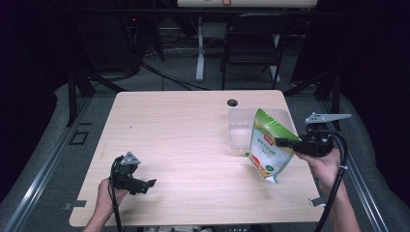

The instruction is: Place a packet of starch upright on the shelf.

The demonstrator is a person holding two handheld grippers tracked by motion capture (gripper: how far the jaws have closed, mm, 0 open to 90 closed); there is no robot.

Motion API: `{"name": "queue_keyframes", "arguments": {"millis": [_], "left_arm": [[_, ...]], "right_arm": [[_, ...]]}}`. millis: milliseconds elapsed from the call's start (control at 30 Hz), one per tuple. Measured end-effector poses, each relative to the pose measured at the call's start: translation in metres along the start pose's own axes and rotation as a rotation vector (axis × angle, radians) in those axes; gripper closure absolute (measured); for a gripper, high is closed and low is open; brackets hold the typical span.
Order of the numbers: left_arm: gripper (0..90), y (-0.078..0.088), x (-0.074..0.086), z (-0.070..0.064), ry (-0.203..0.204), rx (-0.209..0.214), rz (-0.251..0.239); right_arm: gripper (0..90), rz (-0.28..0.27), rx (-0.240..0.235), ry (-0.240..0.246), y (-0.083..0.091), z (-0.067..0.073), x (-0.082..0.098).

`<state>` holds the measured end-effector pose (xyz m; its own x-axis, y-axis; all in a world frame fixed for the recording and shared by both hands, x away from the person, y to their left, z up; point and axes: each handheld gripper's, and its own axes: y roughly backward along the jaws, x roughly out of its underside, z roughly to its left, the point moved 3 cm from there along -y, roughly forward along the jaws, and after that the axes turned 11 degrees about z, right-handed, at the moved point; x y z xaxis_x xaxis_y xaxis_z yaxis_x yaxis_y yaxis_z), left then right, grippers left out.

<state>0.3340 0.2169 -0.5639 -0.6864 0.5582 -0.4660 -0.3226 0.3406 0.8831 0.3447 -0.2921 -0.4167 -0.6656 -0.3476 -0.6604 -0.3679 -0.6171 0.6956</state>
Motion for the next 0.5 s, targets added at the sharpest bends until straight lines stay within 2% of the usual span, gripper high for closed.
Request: {"name": "queue_keyframes", "arguments": {"millis": [33,200,267,500], "left_arm": [[2.3,0.0,0.0,0.0,-0.003,-0.001,0.002],[1.6,-0.001,0.0,0.001,-0.003,0.008,0.003],[1.5,0.0,0.0,0.001,0.004,0.008,-0.011],[1.5,0.0,0.0,0.0,0.0,0.01,-0.008]], "right_arm": [[90.0,-0.016,0.004,-0.006,0.005,-0.001,-0.001],[90.0,-0.029,0.035,-0.003,0.017,-0.004,-0.008],[90.0,-0.035,0.036,-0.004,0.018,-0.004,-0.01],[90.0,-0.054,0.07,-0.001,0.028,-0.005,-0.021]]}}
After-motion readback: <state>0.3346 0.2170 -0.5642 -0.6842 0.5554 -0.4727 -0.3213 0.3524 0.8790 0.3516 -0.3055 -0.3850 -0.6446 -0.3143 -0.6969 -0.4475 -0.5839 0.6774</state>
